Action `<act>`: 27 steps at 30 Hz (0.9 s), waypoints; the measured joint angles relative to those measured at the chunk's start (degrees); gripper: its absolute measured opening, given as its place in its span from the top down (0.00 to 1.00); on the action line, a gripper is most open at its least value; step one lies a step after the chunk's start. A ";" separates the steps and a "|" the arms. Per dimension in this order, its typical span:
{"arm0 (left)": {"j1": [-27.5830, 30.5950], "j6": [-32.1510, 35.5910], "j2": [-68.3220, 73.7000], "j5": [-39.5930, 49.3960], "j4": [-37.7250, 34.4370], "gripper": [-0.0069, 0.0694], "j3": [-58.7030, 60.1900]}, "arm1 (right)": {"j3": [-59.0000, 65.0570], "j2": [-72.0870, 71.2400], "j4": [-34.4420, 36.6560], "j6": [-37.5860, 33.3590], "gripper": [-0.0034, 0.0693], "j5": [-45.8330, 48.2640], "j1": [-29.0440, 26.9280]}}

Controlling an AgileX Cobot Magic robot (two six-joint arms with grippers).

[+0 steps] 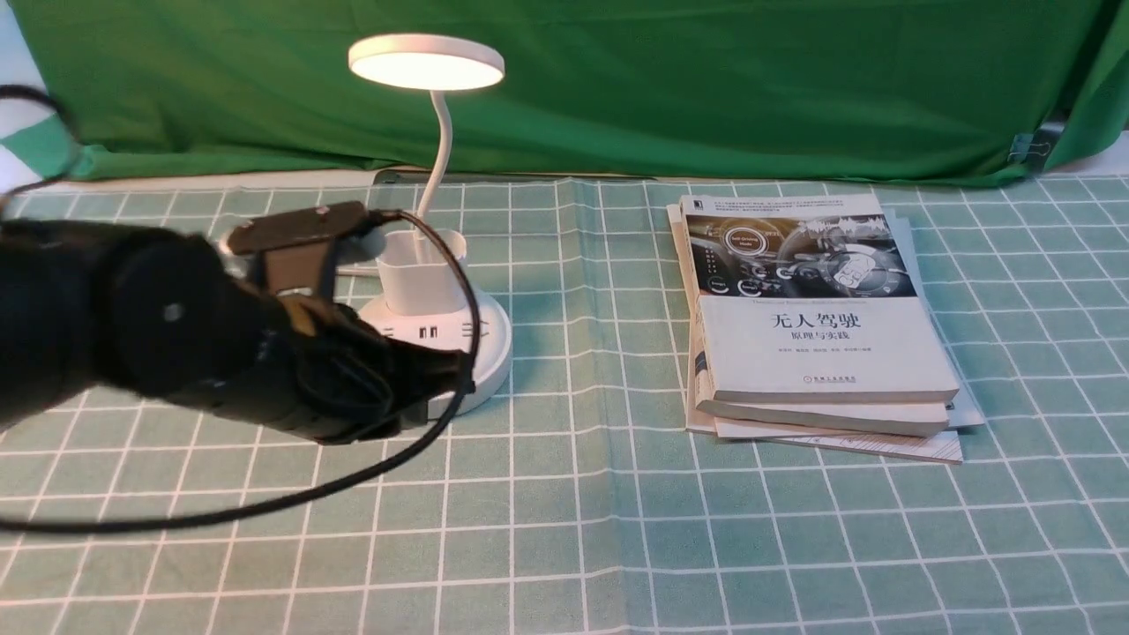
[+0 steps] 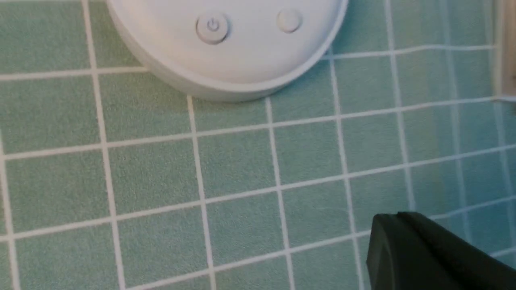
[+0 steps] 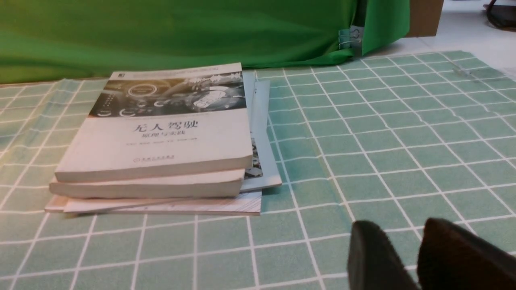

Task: Turn on the table lamp.

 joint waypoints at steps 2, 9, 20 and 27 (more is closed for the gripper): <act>0.00 1.19 -8.66 -2.60 -0.65 0.90 3.51 | 0.00 0.00 0.00 0.00 0.62 0.00 0.00; 0.00 5.78 -35.67 -8.71 1.69 0.90 12.15 | 0.00 0.00 -0.02 0.00 0.62 0.00 0.00; 0.00 6.07 -59.31 -8.21 7.62 0.90 17.13 | 0.00 -0.02 -0.02 0.00 0.62 0.00 0.00; 0.00 6.10 -64.85 -3.35 7.55 0.90 17.74 | 0.00 -0.07 -0.02 0.00 0.62 0.00 0.00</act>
